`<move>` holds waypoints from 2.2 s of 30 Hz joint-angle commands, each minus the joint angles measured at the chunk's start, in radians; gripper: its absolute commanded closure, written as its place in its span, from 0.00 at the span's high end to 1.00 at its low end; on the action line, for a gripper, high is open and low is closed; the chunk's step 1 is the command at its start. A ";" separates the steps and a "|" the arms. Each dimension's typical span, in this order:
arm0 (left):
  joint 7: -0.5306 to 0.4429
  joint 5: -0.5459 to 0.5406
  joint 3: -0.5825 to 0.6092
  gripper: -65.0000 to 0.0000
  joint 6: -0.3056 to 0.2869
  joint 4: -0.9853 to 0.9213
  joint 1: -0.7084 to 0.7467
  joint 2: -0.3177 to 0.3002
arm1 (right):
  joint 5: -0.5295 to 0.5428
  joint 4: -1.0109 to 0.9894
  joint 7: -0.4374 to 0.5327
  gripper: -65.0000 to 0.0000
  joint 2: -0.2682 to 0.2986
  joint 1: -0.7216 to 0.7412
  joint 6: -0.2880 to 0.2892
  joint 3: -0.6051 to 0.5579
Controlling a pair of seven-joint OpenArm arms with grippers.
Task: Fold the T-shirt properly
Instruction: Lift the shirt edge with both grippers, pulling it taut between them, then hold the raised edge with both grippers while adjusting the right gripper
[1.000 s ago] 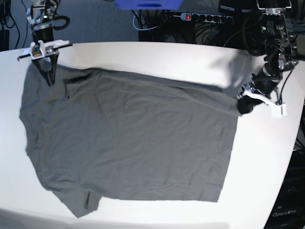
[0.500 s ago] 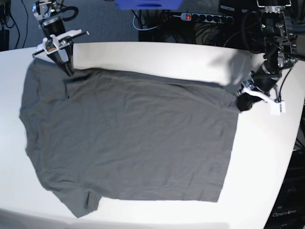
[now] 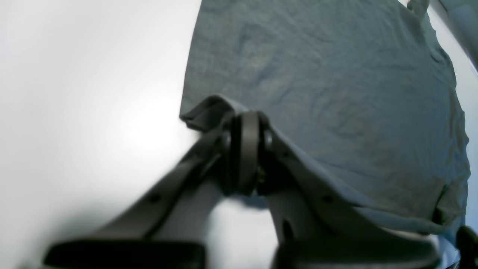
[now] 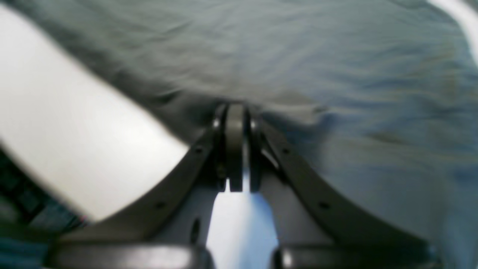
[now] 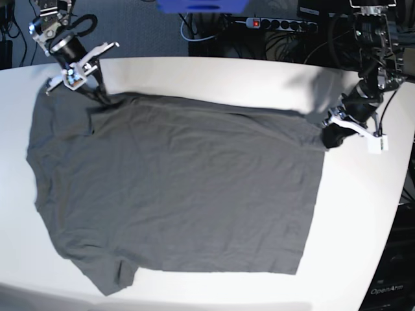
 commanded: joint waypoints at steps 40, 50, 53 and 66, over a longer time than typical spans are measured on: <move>-0.023 -0.016 -0.004 0.04 -0.010 0.020 -0.004 0.009 | -0.644 0.150 0.001 0.09 -0.041 0.005 -0.001 0.136; -0.023 -0.016 0.001 0.04 -0.010 0.020 -0.006 0.009 | -0.723 0.233 0.046 0.10 -0.076 0.000 -0.001 0.141; -0.023 -0.016 0.001 0.04 -0.010 0.020 -0.006 0.009 | -0.723 0.265 0.047 0.10 -0.076 -0.003 -0.001 0.141; -0.023 -0.016 0.001 0.04 -0.010 0.018 -0.004 0.011 | -0.753 0.271 0.050 0.11 -0.070 0.006 -0.001 0.135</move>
